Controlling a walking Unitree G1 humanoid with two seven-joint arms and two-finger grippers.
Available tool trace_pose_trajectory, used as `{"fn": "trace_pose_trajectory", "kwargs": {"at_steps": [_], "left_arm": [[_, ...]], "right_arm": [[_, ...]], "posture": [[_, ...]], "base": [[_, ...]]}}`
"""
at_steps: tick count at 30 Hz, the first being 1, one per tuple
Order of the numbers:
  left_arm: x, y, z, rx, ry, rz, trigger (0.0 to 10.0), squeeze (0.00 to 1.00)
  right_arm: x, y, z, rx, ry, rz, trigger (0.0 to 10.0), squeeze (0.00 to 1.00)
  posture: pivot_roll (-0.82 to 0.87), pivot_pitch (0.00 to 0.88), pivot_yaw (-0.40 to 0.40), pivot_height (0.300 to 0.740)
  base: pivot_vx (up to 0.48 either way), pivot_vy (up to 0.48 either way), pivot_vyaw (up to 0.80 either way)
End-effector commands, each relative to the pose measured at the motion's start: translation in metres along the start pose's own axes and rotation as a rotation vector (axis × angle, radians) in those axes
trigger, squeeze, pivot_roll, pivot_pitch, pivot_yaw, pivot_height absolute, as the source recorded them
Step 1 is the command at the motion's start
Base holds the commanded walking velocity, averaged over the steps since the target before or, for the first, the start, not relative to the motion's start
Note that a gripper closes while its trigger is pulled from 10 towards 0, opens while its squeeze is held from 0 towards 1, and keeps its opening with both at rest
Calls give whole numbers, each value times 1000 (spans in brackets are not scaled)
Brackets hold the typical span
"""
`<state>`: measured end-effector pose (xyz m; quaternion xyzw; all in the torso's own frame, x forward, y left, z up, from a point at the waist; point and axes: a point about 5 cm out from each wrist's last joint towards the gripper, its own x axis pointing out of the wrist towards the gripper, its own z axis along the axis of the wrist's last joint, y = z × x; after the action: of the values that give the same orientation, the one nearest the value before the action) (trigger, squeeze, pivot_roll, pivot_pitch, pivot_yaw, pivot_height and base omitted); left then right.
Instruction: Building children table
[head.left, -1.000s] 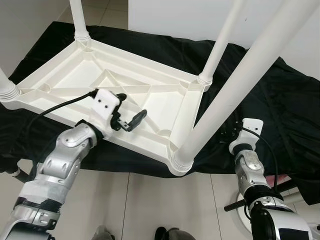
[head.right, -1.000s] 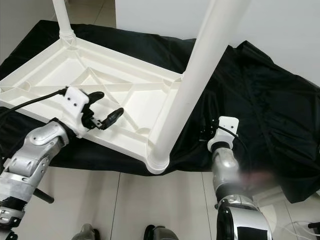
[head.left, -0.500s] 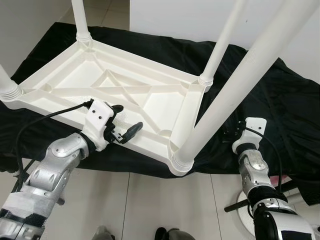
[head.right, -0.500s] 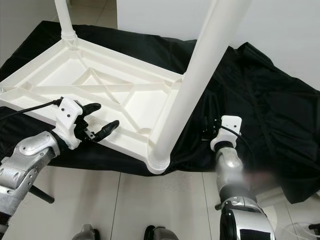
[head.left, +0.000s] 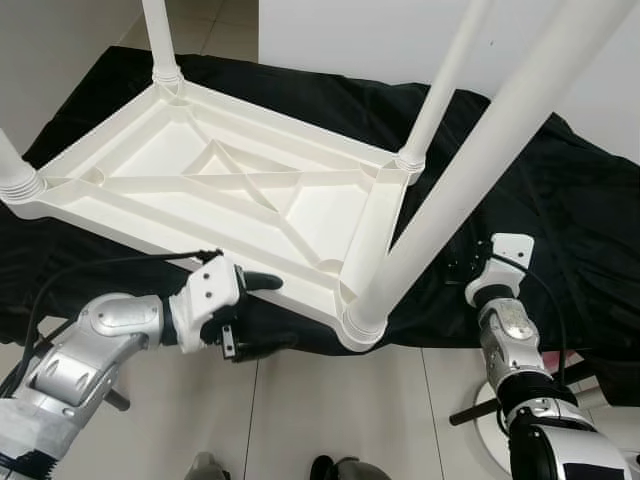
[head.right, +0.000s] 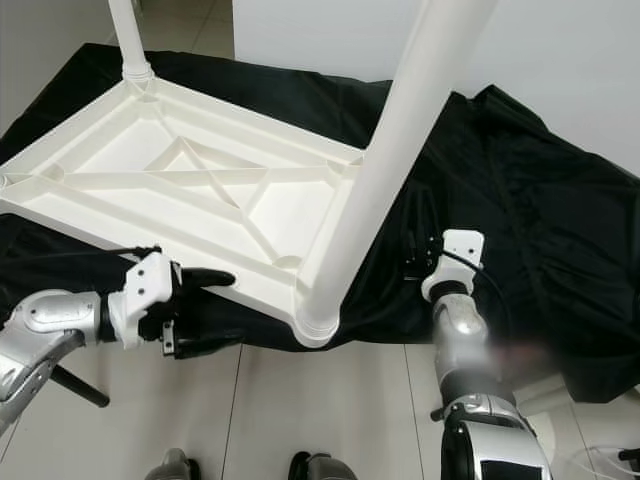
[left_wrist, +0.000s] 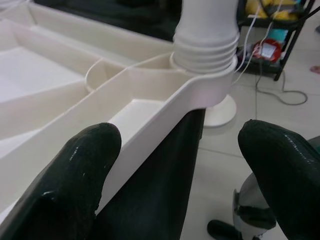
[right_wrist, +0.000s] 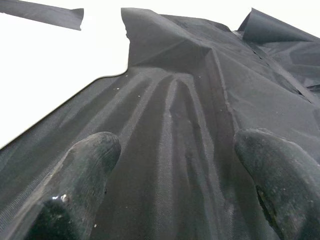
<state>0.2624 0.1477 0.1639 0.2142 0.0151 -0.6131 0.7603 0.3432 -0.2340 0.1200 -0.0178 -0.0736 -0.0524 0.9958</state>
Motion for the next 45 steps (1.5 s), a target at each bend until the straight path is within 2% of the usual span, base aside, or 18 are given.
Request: {"fn": "trace_pose_trajectory", "kwargs": {"at_steps": [1, 7, 15, 26, 27, 28, 30, 31, 34, 35, 36, 38, 39, 41, 42, 43, 44, 45], "left_arm": [[2, -2, -1, 19, 7, -26, 10000, 0], [6, 20, -5, 71, 54, 69, 10000, 0], [10, 35, -6, 97, 79, 130, 10000, 0], [13, 43, -24, 113, 221, 90, 10000, 0], [13, 44, -27, 104, 240, 77, 9137, 0], [12, 45, -28, 107, 254, 71, 6863, 0], [12, 45, -29, 110, 260, 68, 6863, 0], [13, 47, -28, 107, 258, 75, 3647, 0], [14, 50, -27, 112, 254, 81, 3255, 0], [15, 52, -26, 108, 245, 86, 157, 0], [17, 57, -23, 116, 238, 106, 1961, 0], [19, 61, -21, 122, 234, 119, 1961, 0], [21, 64, -19, 148, 228, 137, 4902, 0], [23, 67, -17, 166, 224, 148, 4902, 0], [25, 68, -15, 173, 213, 144, 3020, 0], [25, 68, -15, 173, 213, 144, 3020, 0], [29, 70, -12, 190, 207, 151, 4431, 0], [35, 74, -9, 200, 197, 165, 10000, 0]], "right_arm": [[-2, -4, -4, -5, 23, -12, 10000, 0], [-2, -1, -4, -5, 24, -10, 10000, 0], [-3, -1, -5, -7, 26, -14, 10000, 0], [-3, -1, -5, -14, 32, -18, 10000, 0], [-3, -1, -5, -15, 32, -19, 10000, 0], [-3, -1, -5, -16, 32, -20, 10000, 0], [-3, -1, -5, -16, 32, -21, 10000, 0], [-3, 0, -5, -16, 32, -22, 10000, 0], [-3, 0, -5, -16, 31, -23, 10000, 0], [-3, 0, -5, -16, 31, -25, 10000, 0], [-2, 0, -5, -15, 30, -26, 10000, 0], [-2, 0, -5, -14, 30, -27, 10000, 0], [-2, 1, -5, -13, 30, -28, 10000, 0], [-2, 1, -5, -12, 30, -28, 10000, 0], [-2, 1, -5, -11, 30, -29, 10000, 0], [-2, 1, -5, -11, 30, -29, 10000, 0], [-2, 1, -5, -11, 31, -30, 10000, 0], [-2, 2, -5, -11, 32, -32, 10000, 0]], "posture": [[90, 124, -99, 740], [88, 128, -98, 740], [84, 131, -94, 740], [80, 131, -88, 740], [80, 131, -88, 740], [80, 131, -87, 740], [80, 131, -87, 740], [81, 130, -85, 740], [81, 130, -85, 740], [81, 130, -85, 740], [81, 127, -81, 740], [81, 127, -81, 740], [79, 126, -79, 740], [79, 126, -78, 740], [79, 126, -78, 740], [79, 126, -78, 740], [79, 126, -78, 740], [80, 126, -77, 740]], "base": [[0, 0, 0], [0, 0, 0], [0, 0, 0], [0, 0, 0], [0, 0, 0], [0, 0, 0], [0, 0, 0], [0, 0, 0], [0, 0, 0], [0, 0, 0], [0, 0, 0], [0, 0, 0], [0, 0, 0], [0, 0, 0], [0, 0, 0], [0, 0, 0], [0, 0, 0], [0, 0, 0]]}}
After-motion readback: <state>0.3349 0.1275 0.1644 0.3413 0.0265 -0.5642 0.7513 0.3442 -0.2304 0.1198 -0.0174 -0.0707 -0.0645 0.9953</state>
